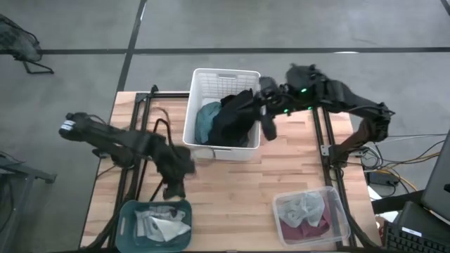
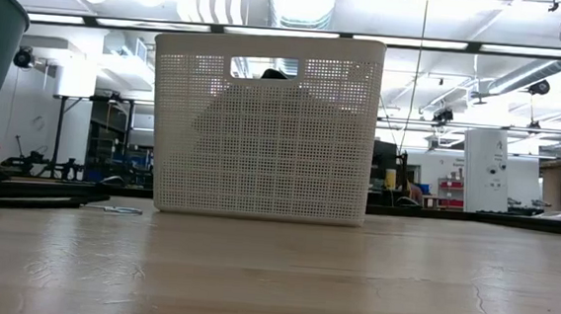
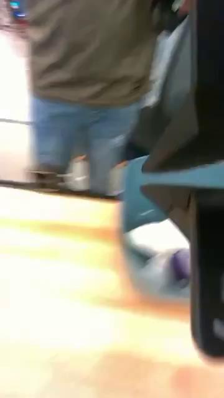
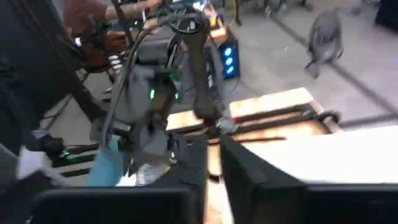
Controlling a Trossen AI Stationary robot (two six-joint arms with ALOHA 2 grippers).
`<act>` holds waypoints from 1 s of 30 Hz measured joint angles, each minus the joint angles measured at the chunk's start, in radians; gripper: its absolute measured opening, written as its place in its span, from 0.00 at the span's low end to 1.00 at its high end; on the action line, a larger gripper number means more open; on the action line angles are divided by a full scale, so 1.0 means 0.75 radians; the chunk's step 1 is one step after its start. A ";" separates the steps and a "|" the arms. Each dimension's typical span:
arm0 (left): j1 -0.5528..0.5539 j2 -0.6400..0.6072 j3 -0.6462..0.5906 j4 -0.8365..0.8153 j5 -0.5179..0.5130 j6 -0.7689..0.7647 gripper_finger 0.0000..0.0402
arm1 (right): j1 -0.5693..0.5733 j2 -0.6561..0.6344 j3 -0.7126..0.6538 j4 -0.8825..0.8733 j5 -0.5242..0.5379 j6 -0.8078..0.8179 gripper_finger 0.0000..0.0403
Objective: Pick & Place Cloths
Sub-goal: Return to Home Position
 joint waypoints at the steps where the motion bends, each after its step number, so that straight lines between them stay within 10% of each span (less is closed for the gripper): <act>1: 0.031 -0.032 0.009 0.010 -0.053 0.046 0.07 | -0.002 -0.020 -0.003 0.000 0.005 -0.038 0.07; 6: 0.211 -0.149 -0.028 0.368 -0.410 0.264 0.02 | -0.045 -0.108 -0.084 0.029 0.020 -0.142 0.02; 12: 0.380 -0.215 -0.087 0.864 -0.471 0.323 0.02 | -0.071 -0.334 -0.457 0.252 0.041 -0.078 0.02; 23: 0.456 -0.410 -0.088 0.605 -0.681 0.575 0.03 | -0.071 -0.715 -0.971 0.291 0.571 -0.173 0.02; 30: 0.456 -0.477 -0.212 0.690 -0.776 0.775 0.03 | -0.073 -0.868 -1.196 0.363 0.599 -0.166 0.02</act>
